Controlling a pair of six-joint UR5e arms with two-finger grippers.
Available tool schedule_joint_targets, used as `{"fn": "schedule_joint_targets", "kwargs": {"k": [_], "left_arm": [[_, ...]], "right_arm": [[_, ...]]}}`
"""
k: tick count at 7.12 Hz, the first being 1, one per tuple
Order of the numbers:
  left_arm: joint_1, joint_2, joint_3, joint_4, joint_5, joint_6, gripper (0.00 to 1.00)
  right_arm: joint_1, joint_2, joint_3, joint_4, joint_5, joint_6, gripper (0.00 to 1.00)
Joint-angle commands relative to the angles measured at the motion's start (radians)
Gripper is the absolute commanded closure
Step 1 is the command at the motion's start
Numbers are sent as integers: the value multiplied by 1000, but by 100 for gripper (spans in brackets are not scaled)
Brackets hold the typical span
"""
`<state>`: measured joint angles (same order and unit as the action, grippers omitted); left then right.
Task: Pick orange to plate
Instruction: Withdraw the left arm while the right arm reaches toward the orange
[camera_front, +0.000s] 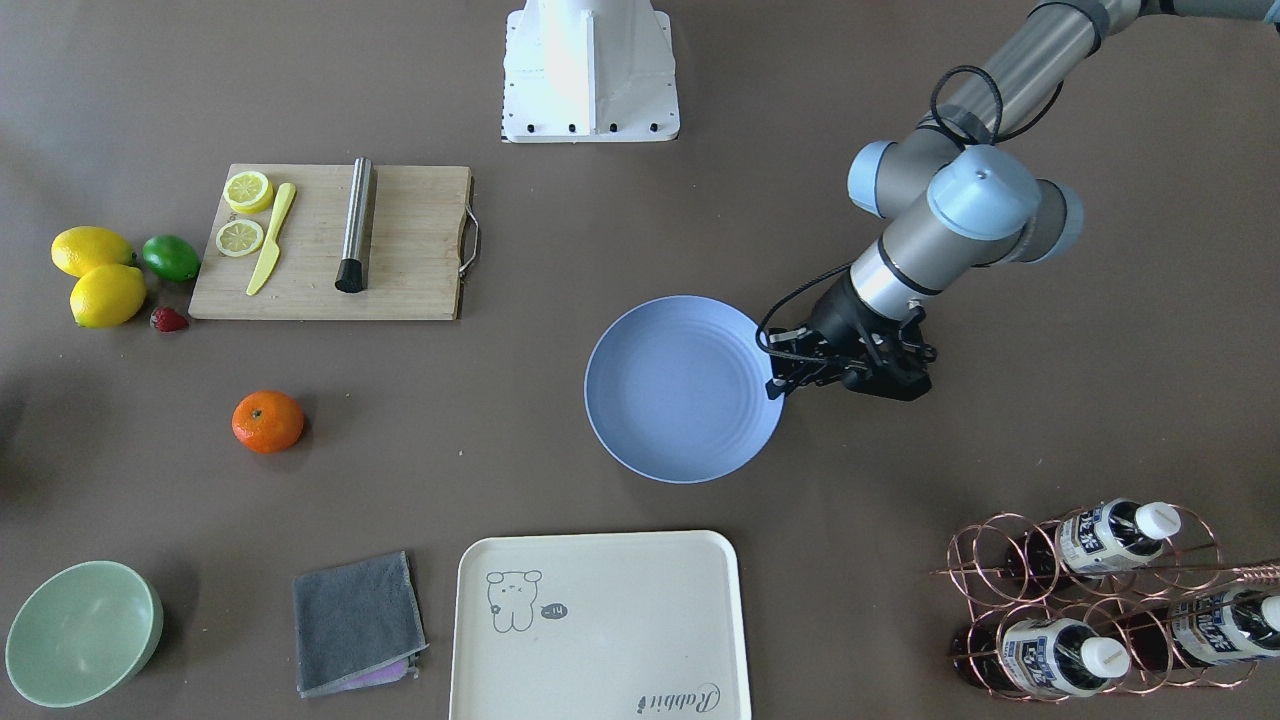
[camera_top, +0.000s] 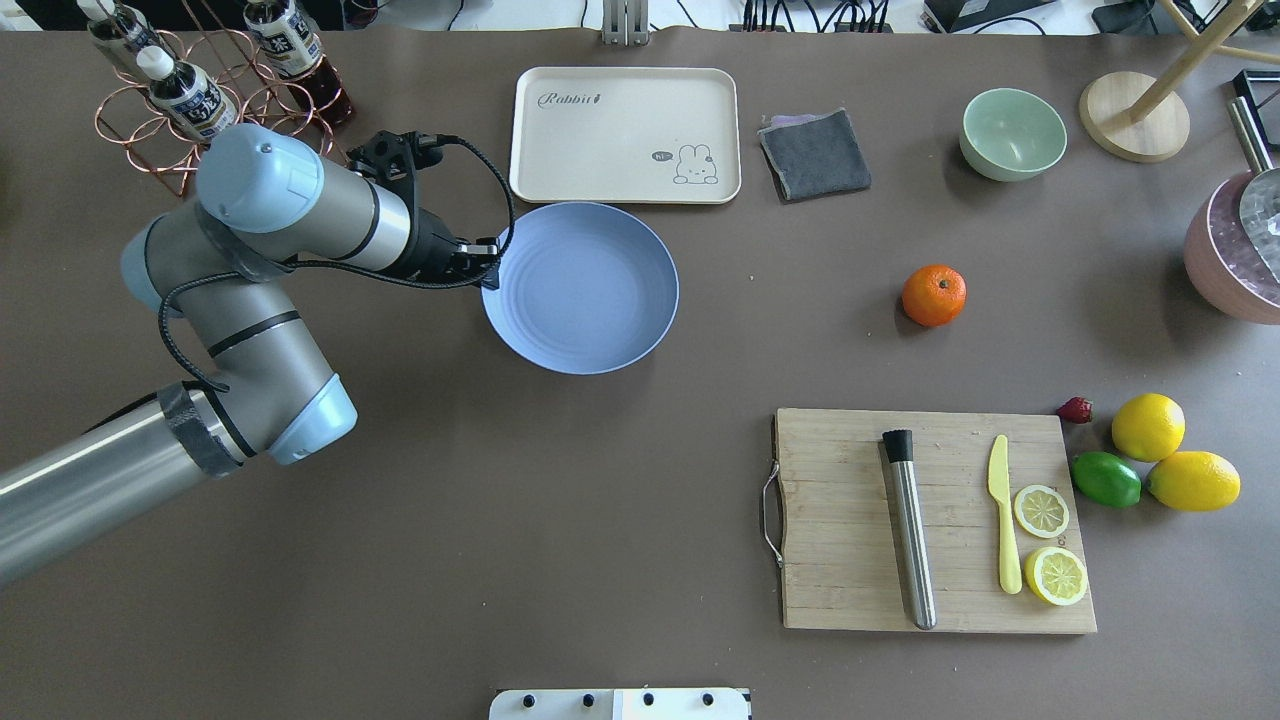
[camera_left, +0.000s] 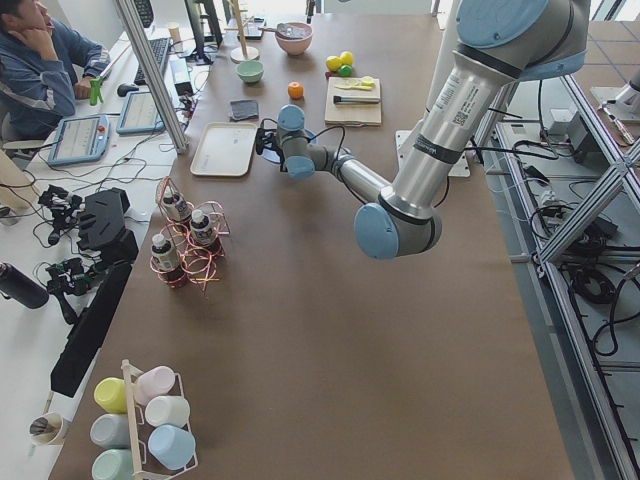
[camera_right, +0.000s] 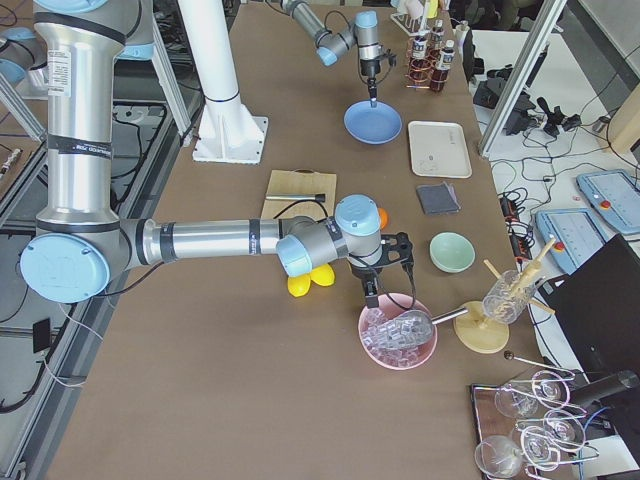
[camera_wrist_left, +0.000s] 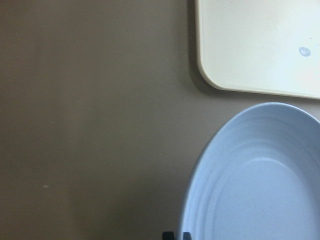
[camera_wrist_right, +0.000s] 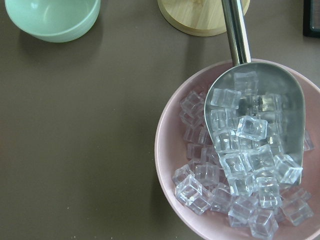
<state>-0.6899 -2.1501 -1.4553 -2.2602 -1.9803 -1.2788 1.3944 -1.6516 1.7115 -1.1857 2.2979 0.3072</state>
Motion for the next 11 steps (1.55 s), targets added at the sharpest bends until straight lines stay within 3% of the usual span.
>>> {"fn": "schedule_joint_targets", "kwargs": {"k": [1, 2, 3, 4, 5, 7, 10, 11], "left_arm": [[78, -45, 16, 11, 102, -25, 100], [90, -56, 33, 8, 122, -46, 75], [87, -50, 30, 4, 126, -37, 3], [55, -42, 26, 7, 118, -33, 2], [-16, 25, -2, 8, 38, 22, 2], [-263, 245, -95, 10, -203, 318, 2], [-523, 511, -86, 14, -277, 820, 2], [-643, 548, -80, 87, -357, 1022, 2]], "right_arm": [[-2, 4, -1, 0, 0, 1, 0], [-5, 6, -3, 0, 0, 0, 0], [-9, 12, -1, 0, 0, 1, 0], [-18, 32, -3, -2, -2, 3, 0], [-29, 77, -1, -12, -2, 70, 0], [-131, 153, 2, -12, -58, 240, 0], [-311, 251, -3, -15, -161, 438, 0], [-363, 301, -3, -44, -194, 488, 0]]}}
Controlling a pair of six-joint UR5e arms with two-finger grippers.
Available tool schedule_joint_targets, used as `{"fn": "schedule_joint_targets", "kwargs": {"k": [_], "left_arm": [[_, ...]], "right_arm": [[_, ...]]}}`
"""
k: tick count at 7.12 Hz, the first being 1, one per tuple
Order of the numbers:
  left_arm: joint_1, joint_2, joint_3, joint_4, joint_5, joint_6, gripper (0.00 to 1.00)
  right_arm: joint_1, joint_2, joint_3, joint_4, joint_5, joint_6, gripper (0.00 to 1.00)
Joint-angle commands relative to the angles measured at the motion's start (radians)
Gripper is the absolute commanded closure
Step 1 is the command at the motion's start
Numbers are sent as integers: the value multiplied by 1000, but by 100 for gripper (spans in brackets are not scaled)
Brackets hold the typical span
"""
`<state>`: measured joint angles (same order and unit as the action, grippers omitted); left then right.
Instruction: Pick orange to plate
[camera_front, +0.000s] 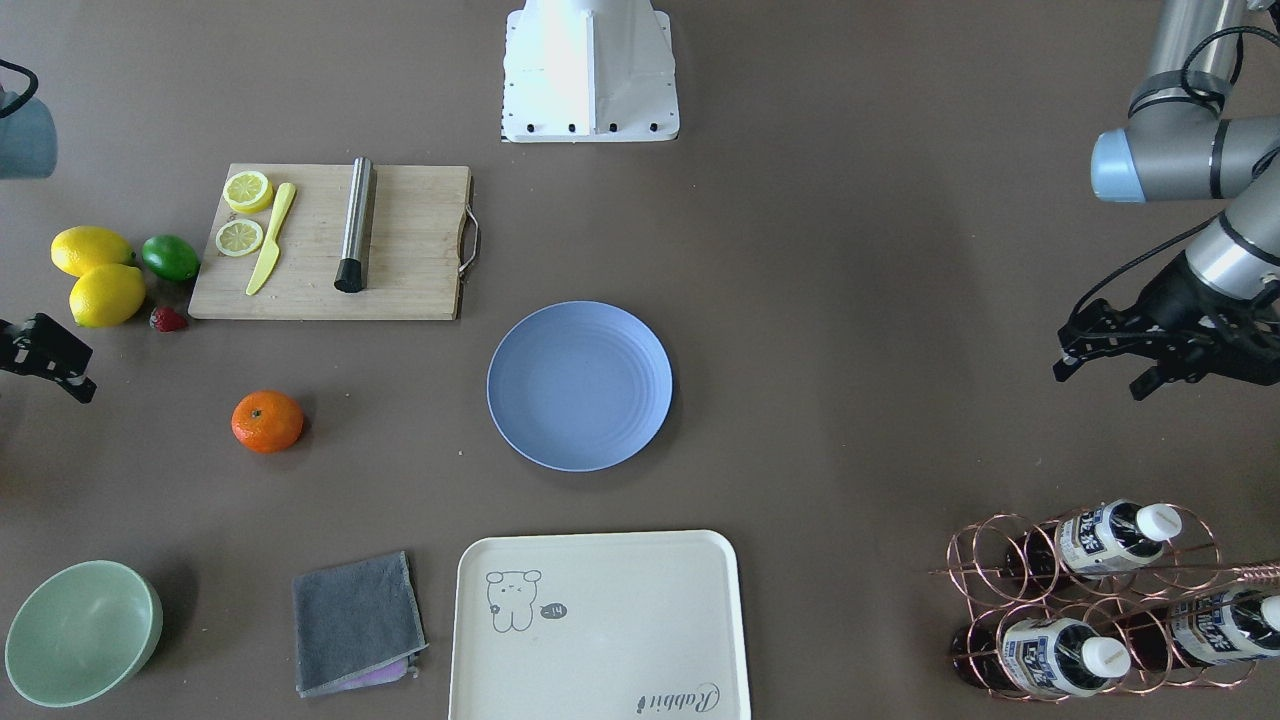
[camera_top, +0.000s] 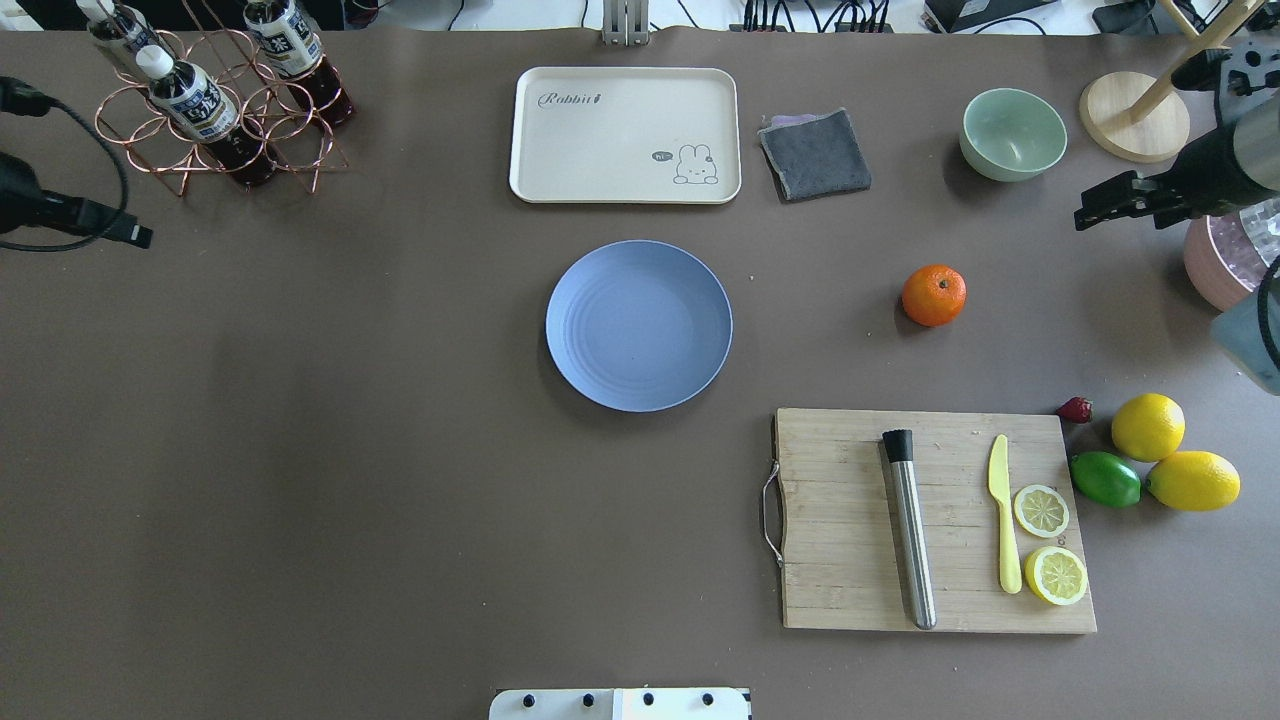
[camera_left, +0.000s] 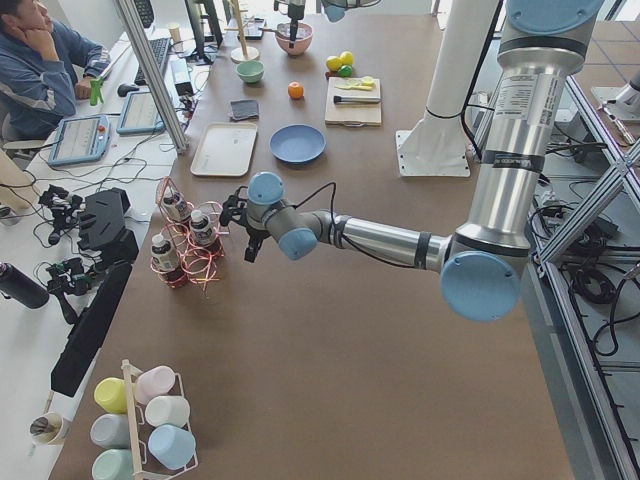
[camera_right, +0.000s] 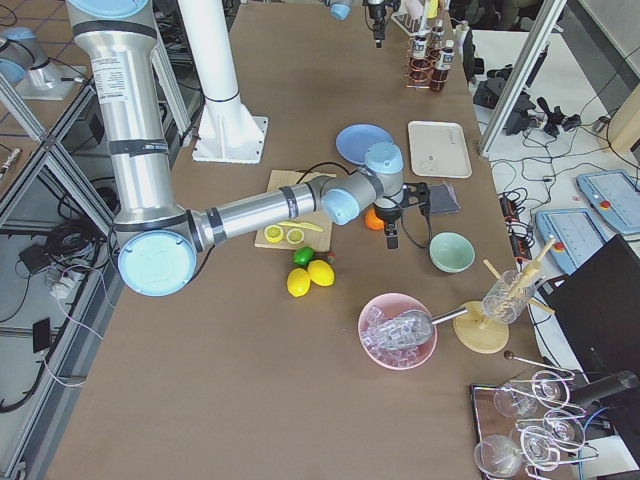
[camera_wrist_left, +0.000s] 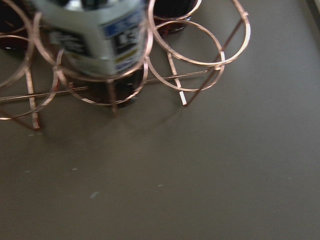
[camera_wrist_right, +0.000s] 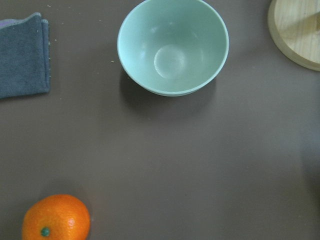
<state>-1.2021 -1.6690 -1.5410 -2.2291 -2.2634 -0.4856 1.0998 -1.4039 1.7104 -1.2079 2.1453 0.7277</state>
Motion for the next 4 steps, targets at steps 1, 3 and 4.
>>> {"fn": "schedule_joint_targets", "kwargs": {"k": [1, 3, 4], "left_arm": [[-275, 92, 4, 227, -156, 507, 2], [-440, 95, 7, 518, -125, 909, 2], [-451, 119, 5, 551, -43, 926, 2]], "right_arm": [[-99, 135, 0, -136, -47, 71, 0], [-177, 184, -11, -212, -73, 70, 0], [-214, 186, -32, -206, -93, 70, 0]]}}
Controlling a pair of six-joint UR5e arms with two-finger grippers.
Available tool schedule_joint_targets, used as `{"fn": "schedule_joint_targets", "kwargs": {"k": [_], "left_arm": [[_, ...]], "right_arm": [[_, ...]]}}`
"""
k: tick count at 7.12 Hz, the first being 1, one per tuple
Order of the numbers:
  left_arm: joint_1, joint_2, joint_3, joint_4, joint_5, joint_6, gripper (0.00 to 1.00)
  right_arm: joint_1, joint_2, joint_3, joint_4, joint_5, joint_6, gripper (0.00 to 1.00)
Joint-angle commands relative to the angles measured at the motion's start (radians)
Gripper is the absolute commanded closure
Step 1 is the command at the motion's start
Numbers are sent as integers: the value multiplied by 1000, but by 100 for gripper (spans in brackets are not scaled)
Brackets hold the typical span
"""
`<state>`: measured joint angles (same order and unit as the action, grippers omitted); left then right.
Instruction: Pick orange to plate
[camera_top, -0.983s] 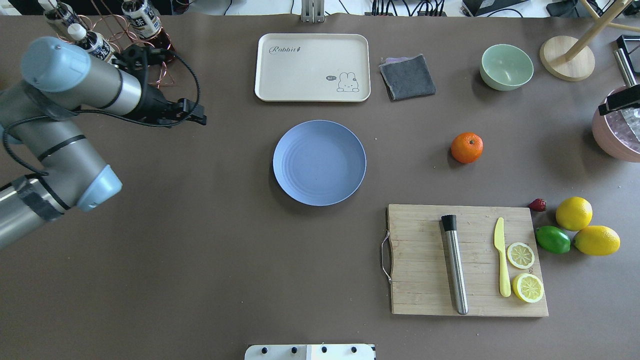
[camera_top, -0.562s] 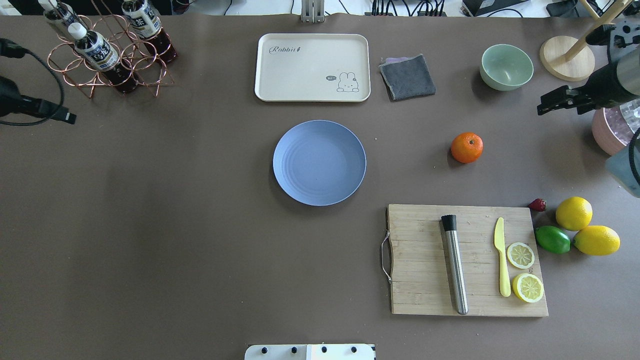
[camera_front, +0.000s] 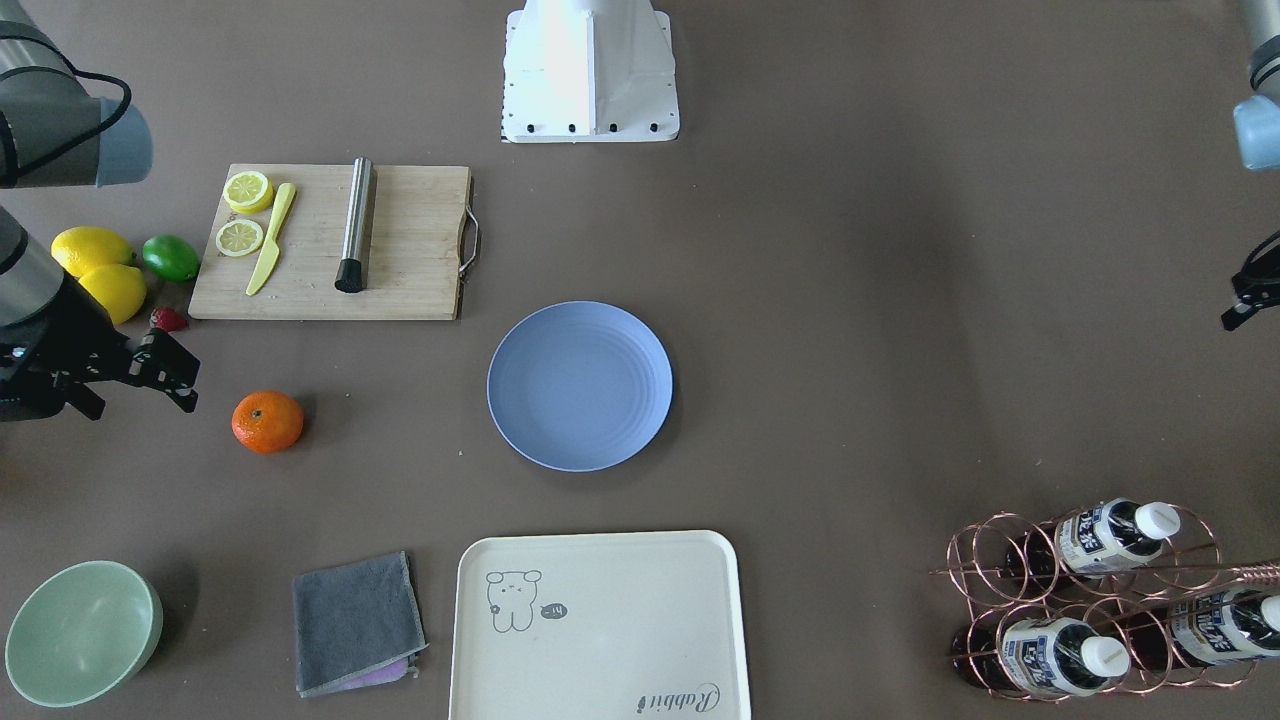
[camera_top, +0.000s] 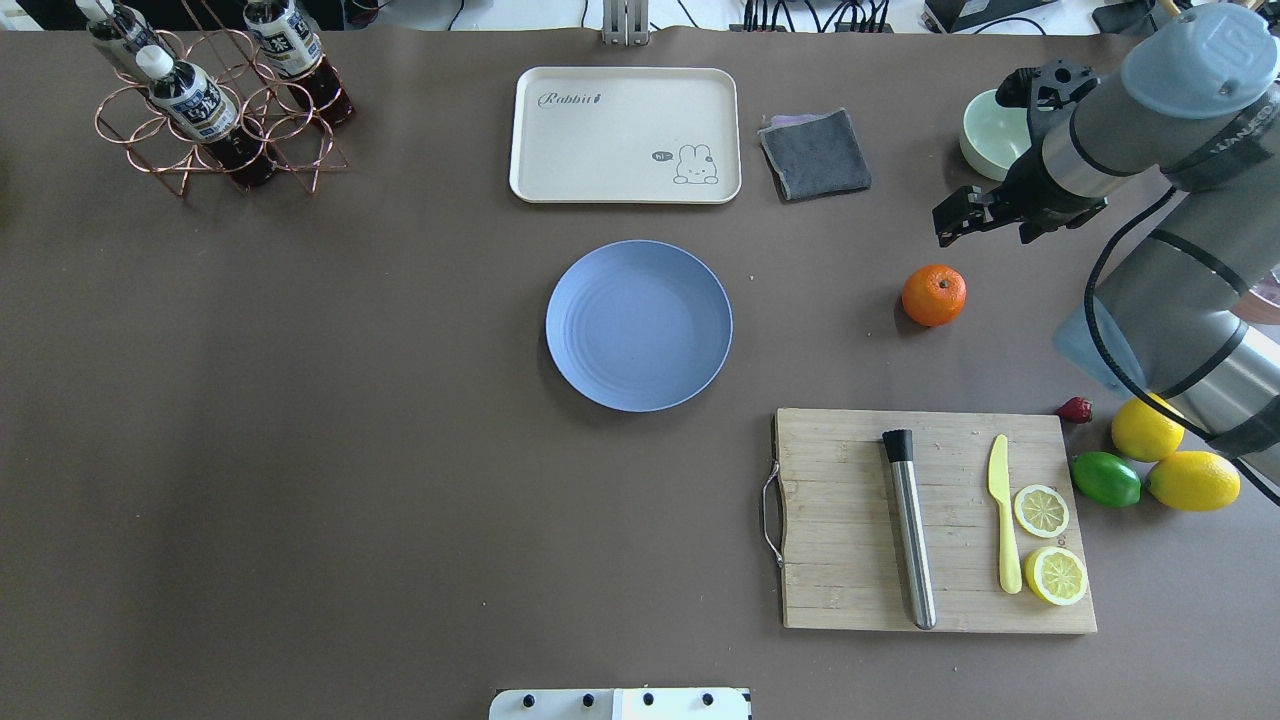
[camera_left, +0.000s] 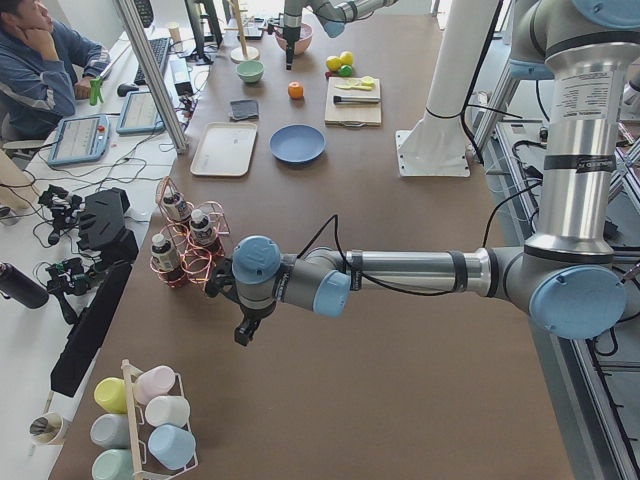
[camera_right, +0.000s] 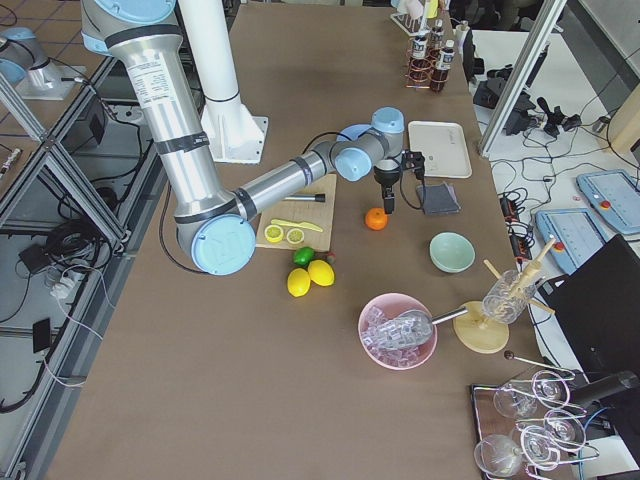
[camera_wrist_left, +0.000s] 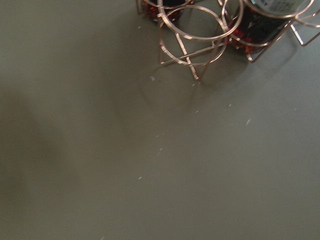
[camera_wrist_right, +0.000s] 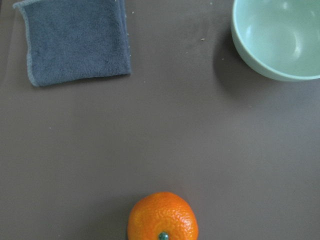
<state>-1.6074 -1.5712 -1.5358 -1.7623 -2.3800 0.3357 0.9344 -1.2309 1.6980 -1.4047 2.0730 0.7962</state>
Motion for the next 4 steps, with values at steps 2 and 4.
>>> {"fn": "schedule_joint_targets", "kwargs": {"k": [2, 4], "left_arm": [[-45, 17, -3, 87, 84, 141, 2], [-48, 28, -4, 86, 79, 146, 2]], "right_arm": [[-68, 13, -75, 10, -53, -11, 0], [-68, 16, -145, 128, -51, 0, 0]]}}
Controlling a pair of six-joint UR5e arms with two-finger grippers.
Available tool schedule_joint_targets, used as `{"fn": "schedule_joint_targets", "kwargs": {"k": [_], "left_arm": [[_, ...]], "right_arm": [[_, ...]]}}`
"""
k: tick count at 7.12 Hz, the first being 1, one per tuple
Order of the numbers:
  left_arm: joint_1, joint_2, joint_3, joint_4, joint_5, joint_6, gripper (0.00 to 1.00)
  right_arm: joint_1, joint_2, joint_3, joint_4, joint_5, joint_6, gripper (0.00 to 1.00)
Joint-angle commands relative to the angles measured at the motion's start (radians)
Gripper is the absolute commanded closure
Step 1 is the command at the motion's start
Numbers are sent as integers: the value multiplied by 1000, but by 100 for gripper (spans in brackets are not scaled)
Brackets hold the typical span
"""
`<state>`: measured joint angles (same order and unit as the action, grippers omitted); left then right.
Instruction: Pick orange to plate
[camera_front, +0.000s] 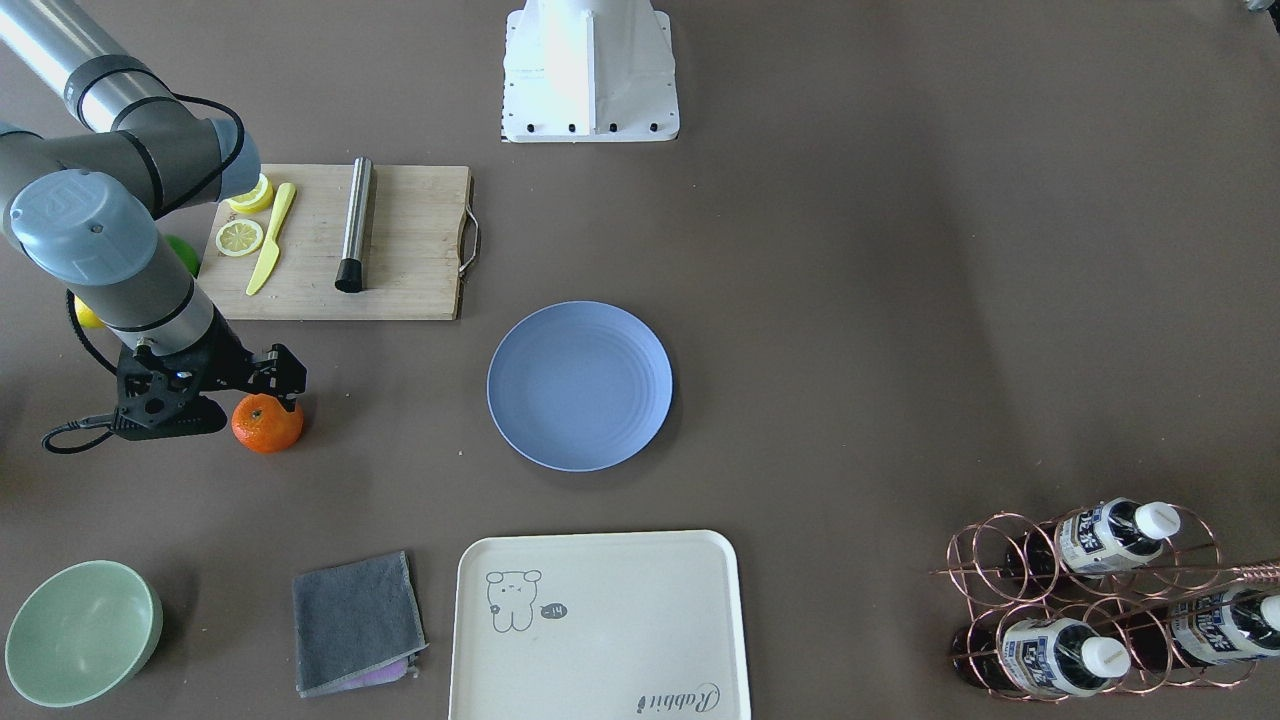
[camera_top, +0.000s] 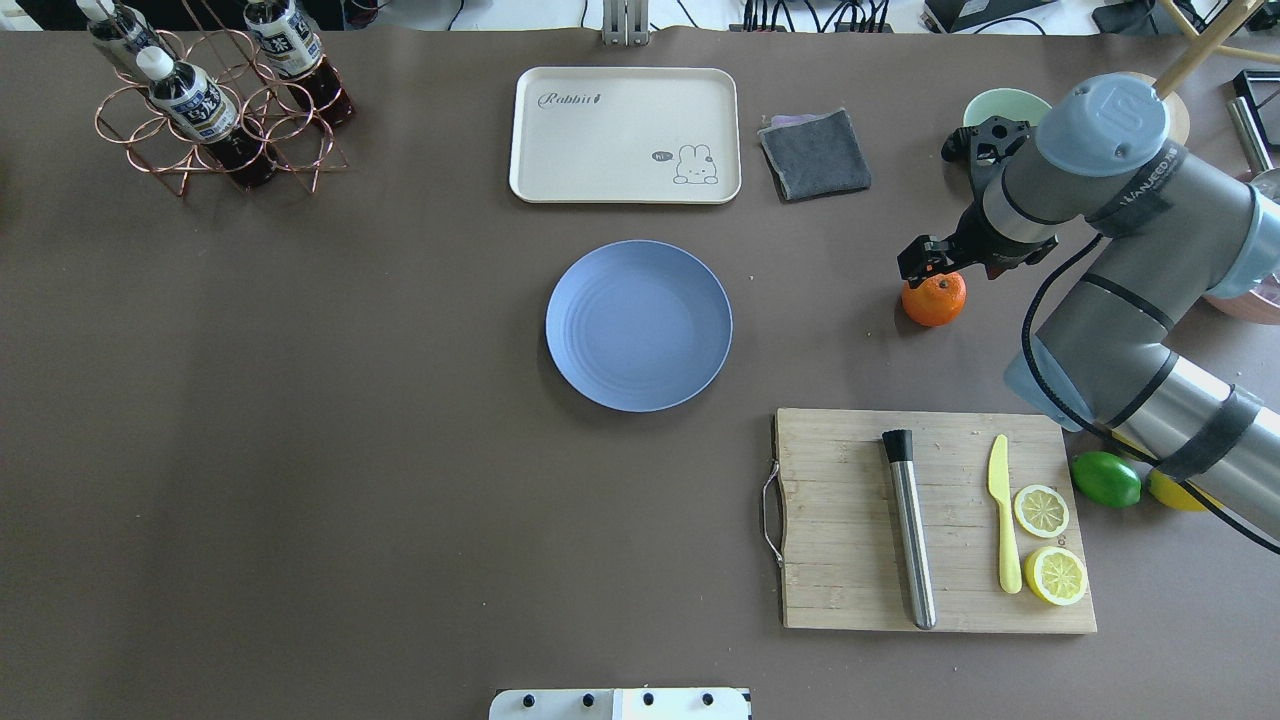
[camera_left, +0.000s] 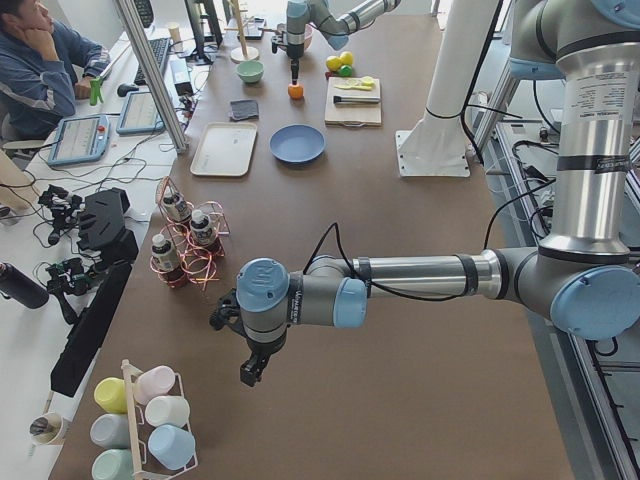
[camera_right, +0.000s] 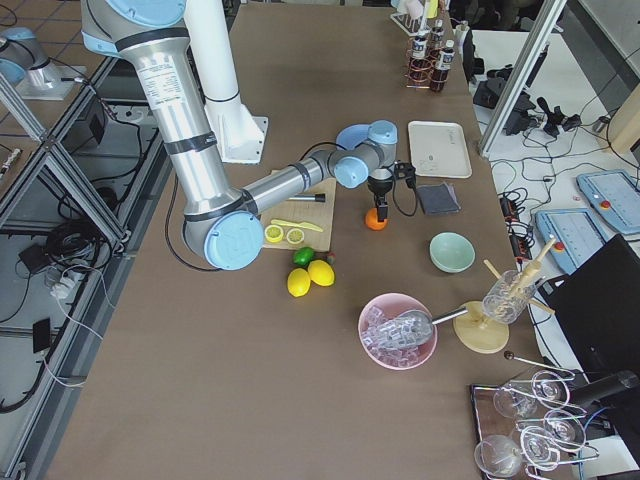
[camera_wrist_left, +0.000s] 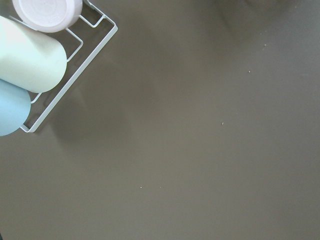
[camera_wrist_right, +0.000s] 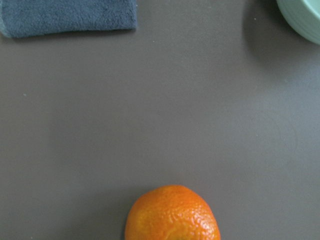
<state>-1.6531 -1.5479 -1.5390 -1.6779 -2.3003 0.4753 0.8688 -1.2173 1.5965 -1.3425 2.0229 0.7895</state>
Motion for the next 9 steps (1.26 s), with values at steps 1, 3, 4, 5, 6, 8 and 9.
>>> {"fn": "schedule_joint_targets", "kwargs": {"k": [1, 3, 4, 5, 6, 8, 9], "left_arm": [[-2, 5, 0, 1, -1, 6, 2], [-2, 6, 2, 1, -1, 5, 2], [-2, 6, 2, 1, -1, 5, 2], [-2, 6, 4, 1, -1, 5, 2], [-4, 6, 4, 1, -1, 5, 2], [-4, 8, 13, 3, -2, 5, 2], [-4, 6, 17, 3, -2, 5, 2]], "right_arm": [[-4, 4, -56, 75, 0, 8, 0], [-22, 2, -69, 75, -3, 10, 0], [-30, 2, -72, 75, -3, 10, 0], [-37, 2, -72, 77, -4, 23, 3], [-42, 2, -72, 78, -10, 84, 46], [-47, 22, -23, 66, -12, 106, 100], [-48, 75, -9, 46, -7, 182, 100]]}}
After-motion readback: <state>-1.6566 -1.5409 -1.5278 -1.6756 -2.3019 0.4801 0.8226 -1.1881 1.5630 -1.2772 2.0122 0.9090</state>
